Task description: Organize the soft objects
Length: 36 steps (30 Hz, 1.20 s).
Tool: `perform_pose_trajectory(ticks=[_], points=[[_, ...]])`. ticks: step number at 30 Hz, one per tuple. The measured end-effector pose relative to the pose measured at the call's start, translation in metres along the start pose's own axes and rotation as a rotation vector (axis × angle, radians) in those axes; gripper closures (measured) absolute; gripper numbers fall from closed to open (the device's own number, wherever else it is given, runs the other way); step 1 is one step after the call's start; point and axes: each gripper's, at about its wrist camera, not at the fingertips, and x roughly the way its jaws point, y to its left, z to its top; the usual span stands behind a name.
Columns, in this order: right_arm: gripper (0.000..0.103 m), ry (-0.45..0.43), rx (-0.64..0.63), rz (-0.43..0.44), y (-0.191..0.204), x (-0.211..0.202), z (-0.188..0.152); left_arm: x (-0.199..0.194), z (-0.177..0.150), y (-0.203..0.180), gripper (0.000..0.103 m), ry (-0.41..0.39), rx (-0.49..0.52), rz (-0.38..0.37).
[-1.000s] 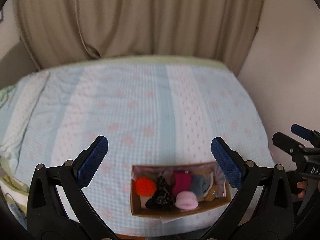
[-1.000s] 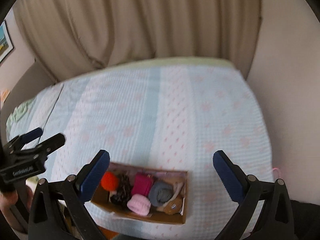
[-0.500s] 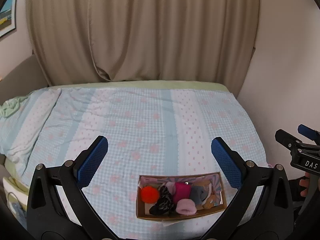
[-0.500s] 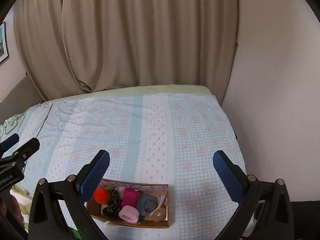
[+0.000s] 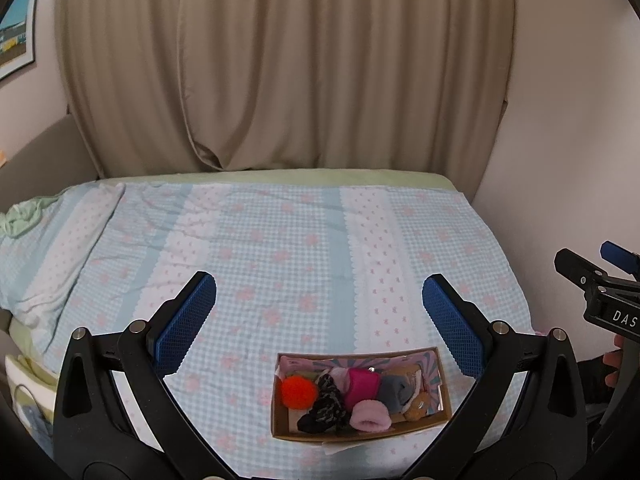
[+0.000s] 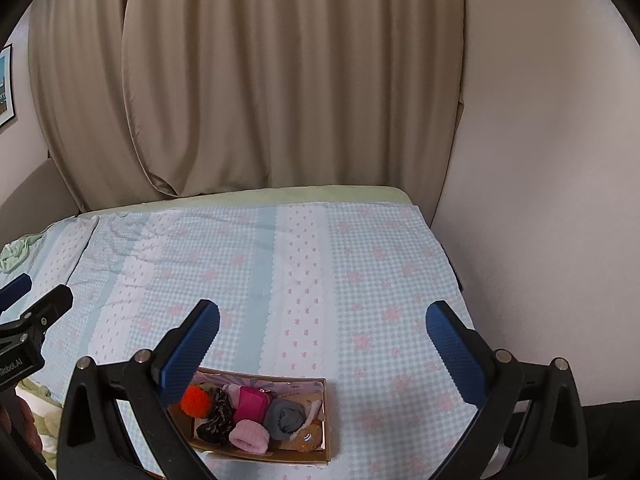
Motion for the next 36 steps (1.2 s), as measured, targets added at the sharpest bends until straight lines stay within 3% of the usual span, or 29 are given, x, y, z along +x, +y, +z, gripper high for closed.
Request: perform_pose_trajectory(ticks=[36], points=[[0.000,-0.026,-0.001,0.005,-0.001,0.002,0.011,-0.002,0.004,-0.005,0.000,-0.021,-0.003,0.001]])
